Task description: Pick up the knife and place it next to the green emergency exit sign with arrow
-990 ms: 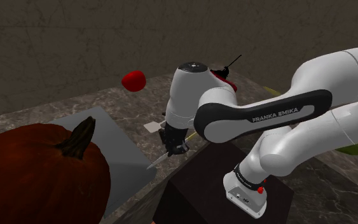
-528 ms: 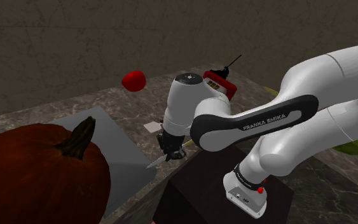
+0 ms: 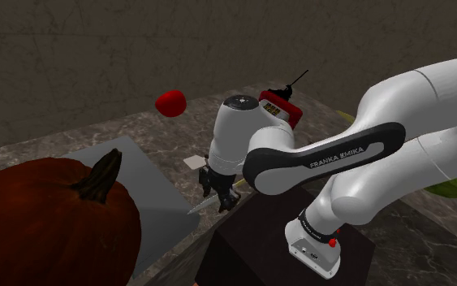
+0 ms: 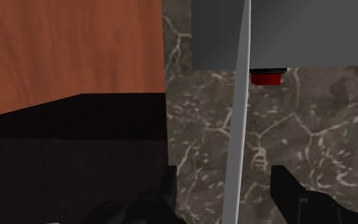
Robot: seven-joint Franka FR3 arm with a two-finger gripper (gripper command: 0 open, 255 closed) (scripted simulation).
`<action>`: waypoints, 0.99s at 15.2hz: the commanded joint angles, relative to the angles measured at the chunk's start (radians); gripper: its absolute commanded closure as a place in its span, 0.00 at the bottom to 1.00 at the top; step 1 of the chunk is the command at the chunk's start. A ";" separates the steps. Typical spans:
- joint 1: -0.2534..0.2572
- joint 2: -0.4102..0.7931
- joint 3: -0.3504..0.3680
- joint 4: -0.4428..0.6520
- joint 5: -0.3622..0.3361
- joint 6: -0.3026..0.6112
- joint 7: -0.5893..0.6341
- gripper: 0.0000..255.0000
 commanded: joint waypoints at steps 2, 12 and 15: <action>0.001 -0.001 0.000 -0.001 0.001 -0.001 0.000 0.00; 0.008 -0.080 -0.045 0.075 -0.003 -0.155 -0.012 0.00; 0.008 -0.080 -0.045 0.075 -0.003 -0.155 -0.012 0.00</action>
